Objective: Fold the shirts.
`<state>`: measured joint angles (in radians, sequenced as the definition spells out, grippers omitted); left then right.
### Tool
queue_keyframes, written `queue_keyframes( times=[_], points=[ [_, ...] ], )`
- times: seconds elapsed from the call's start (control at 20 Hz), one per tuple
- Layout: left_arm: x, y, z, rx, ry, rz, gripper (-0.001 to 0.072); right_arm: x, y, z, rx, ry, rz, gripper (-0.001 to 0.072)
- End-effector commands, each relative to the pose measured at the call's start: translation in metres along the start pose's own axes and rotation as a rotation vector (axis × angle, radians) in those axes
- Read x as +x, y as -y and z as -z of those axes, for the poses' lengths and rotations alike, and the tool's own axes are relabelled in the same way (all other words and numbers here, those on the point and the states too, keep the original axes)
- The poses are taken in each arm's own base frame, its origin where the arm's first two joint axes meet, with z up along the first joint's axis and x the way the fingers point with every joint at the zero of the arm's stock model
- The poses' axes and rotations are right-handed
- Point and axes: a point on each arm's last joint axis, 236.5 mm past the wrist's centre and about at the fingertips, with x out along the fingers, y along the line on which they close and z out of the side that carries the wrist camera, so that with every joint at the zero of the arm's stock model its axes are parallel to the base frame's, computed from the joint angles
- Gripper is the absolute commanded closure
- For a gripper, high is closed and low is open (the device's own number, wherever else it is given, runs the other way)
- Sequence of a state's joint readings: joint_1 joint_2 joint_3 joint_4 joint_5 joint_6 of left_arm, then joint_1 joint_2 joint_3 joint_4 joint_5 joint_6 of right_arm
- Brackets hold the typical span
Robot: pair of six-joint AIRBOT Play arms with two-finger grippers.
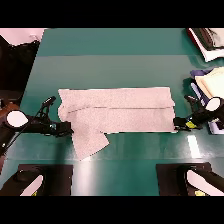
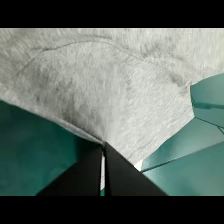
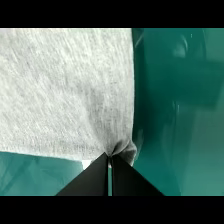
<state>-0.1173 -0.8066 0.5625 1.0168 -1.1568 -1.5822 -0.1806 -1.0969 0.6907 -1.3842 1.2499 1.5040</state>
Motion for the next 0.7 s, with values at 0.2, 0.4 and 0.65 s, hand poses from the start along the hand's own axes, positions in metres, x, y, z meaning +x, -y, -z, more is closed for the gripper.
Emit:
queue_keyframes(
  times=[0.2,0.4,0.65],
  points=[
    [-0.049,0.034,0.011,0.125,-0.021,0.035,0.0684,-0.076,0.014,0.031,0.004,0.037,0.045,0.0701],
    [-0.101,0.07,-0.03,0.22,0.214,0.065,0.0683,-0.127,-0.004,-0.006,-0.019,0.288,0.012,0.0703],
    [-0.118,0.052,-0.081,0.25,0.427,-0.045,0.0682,-0.153,-0.017,-0.065,-0.022,0.44,-0.04,0.0703]
  ],
)
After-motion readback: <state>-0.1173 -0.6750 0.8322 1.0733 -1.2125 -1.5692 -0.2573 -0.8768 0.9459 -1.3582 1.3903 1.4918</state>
